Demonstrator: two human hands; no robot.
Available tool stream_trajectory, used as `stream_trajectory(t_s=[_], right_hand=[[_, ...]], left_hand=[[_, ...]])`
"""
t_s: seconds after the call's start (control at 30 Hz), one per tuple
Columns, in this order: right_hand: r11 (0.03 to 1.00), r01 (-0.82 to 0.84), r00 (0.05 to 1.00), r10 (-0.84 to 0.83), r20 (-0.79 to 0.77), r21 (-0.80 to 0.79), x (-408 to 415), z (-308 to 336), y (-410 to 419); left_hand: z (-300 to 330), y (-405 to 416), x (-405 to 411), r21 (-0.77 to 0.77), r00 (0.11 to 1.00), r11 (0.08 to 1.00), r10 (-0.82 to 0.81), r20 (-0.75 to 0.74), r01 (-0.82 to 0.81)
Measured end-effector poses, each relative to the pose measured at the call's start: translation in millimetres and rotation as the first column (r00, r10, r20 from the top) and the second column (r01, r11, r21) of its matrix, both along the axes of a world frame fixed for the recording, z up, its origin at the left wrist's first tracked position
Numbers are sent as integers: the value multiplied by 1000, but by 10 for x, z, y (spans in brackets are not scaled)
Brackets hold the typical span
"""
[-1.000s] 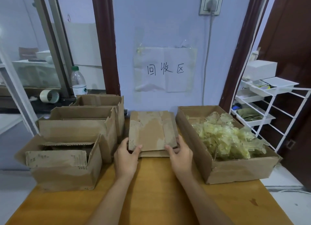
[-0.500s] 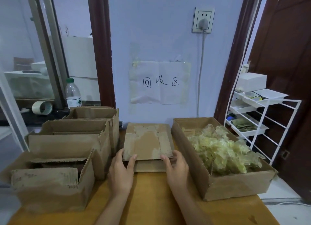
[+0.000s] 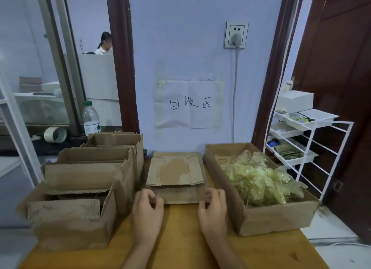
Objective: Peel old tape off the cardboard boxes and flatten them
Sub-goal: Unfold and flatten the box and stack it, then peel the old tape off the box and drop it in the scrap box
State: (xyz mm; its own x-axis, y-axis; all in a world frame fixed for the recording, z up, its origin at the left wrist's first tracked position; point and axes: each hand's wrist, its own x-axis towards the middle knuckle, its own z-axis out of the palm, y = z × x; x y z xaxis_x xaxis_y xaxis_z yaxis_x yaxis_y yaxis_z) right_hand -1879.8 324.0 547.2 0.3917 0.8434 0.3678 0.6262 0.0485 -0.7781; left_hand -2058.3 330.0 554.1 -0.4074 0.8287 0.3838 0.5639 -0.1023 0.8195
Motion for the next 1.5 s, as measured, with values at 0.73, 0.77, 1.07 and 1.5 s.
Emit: stream_trajectory(t_s=[0.73,0.77,1.07,1.5], right_hand=[[966,-218,829,259,495,-140,-149,-4,-1123],[964,-216,828,264,495,-153,-148,-4,-1175],[948,-233,797,314,516,-217,-128,35,-1419],[744,-510,785,608,119,-432,-1151,628,-1067]], left_hand=[[19,-1181,-28,-263,773,958,-254,-582,117],[12,-1231,-39,-261,770,958,-253,-585,117],[-43,-1564,-123,-328,824,918,-357,-439,223],[962,-1554,-1566,168,997,985,59,-55,-49]])
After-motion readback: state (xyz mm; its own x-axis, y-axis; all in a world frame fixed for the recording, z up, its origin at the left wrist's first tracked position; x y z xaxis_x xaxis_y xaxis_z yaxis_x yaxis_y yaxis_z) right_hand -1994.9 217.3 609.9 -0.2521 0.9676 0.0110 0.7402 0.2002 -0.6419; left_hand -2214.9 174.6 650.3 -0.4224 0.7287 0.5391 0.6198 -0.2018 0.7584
